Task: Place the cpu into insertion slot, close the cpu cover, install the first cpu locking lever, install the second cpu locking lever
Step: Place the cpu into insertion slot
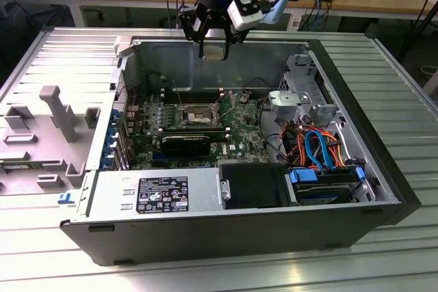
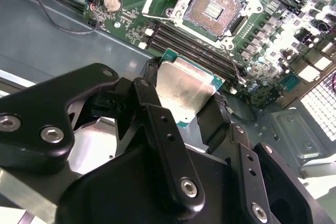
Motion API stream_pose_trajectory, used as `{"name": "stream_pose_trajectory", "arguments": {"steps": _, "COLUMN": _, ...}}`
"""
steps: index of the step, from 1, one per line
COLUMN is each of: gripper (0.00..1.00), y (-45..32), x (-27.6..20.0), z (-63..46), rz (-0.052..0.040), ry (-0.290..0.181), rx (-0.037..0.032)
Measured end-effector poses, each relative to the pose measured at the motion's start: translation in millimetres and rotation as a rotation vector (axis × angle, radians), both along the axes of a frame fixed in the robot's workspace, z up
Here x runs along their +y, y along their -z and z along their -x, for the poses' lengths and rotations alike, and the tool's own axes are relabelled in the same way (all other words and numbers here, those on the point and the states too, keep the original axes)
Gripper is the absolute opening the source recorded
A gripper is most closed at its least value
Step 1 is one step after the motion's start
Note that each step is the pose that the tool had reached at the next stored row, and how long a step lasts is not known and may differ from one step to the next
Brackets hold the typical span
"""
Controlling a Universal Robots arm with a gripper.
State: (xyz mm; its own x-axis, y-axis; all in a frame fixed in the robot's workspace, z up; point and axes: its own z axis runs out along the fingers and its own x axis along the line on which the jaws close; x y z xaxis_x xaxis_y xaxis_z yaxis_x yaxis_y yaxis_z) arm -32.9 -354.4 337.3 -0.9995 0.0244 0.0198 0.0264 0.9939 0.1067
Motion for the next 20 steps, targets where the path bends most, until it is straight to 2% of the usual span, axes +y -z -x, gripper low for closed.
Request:
{"name": "stream_pose_trajectory", "arguments": {"steps": 5, "gripper": 0.54, "y": 0.4, "x": -1.6, "z": 0.3, "rz": 0.0143, "ry": 0.000, "rx": 0.0000}}
{"name": "stream_pose_trajectory", "arguments": {"steps": 7, "gripper": 0.54, "y": 0.9, "x": -5.2, "z": 1.0, "rz": 0.0204, "ry": -0.001, "rx": -0.0001}}
{"name": "stream_pose_trajectory", "arguments": {"steps": 16, "gripper": 0.54, "y": 7.8, "x": -16.7, "z": 9.3, "rz": 0.0207, "ry": -0.009, "rx": -0.0002}}
{"name": "stream_pose_trajectory", "arguments": {"steps": 20, "gripper": 0.54, "y": 10.3, "x": -25.4, "z": 17.0, "rz": 0.0206, "ry": -0.014, "rx": -0.0002}}
